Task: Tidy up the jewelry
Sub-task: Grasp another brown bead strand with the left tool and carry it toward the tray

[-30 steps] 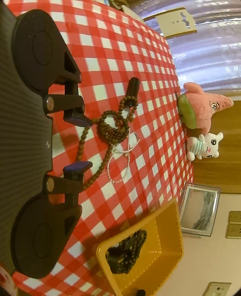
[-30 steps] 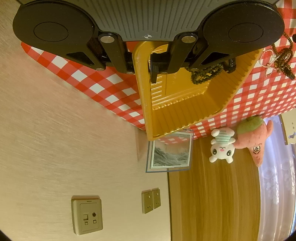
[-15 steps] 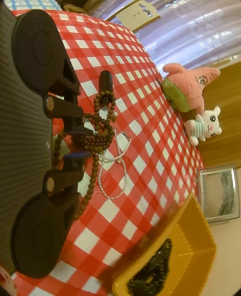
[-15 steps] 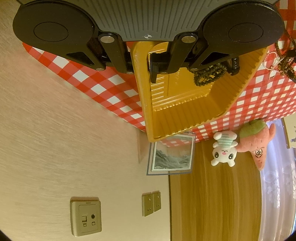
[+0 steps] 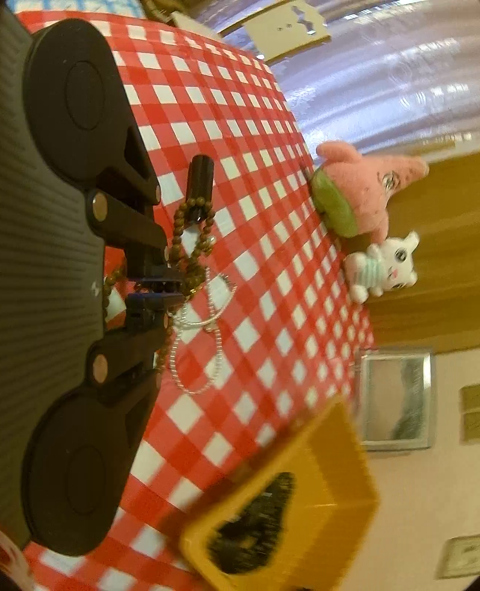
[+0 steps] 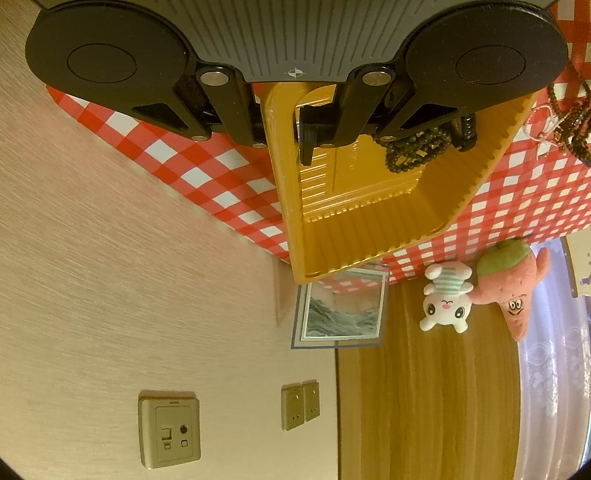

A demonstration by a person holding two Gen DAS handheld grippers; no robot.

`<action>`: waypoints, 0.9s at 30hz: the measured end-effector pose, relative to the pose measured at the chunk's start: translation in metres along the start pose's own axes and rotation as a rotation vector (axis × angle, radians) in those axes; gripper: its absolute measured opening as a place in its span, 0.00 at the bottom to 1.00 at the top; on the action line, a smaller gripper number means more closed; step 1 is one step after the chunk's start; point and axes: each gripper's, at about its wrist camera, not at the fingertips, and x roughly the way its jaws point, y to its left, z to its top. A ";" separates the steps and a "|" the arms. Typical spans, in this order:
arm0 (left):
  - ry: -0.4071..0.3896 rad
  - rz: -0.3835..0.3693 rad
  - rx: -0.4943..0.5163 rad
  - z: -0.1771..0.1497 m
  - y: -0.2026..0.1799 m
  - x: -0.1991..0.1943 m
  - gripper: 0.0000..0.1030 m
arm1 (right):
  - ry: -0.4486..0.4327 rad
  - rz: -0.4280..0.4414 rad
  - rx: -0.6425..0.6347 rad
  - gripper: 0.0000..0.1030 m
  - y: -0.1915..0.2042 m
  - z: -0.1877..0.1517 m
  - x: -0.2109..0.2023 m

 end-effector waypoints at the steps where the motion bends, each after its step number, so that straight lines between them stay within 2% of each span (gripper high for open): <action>1: -0.011 -0.006 -0.027 0.002 0.004 -0.006 0.05 | 0.000 0.001 0.000 0.05 0.000 0.000 -0.001; 7: -0.077 -0.072 -0.156 0.017 0.017 -0.040 0.05 | -0.003 0.010 0.000 0.05 0.002 -0.001 -0.004; 13: -0.122 -0.181 -0.214 0.030 0.000 -0.061 0.05 | -0.003 0.014 0.002 0.05 0.002 -0.001 -0.006; 19: -0.149 -0.364 -0.247 0.049 -0.040 -0.059 0.04 | -0.007 0.019 0.001 0.05 0.004 -0.001 -0.008; 21: -0.137 -0.442 -0.267 0.055 -0.056 -0.052 0.04 | -0.006 0.021 0.000 0.05 0.004 -0.001 -0.009; 27: -0.075 -0.586 -0.278 0.065 -0.100 -0.026 0.04 | -0.006 0.024 0.001 0.05 0.004 -0.001 -0.009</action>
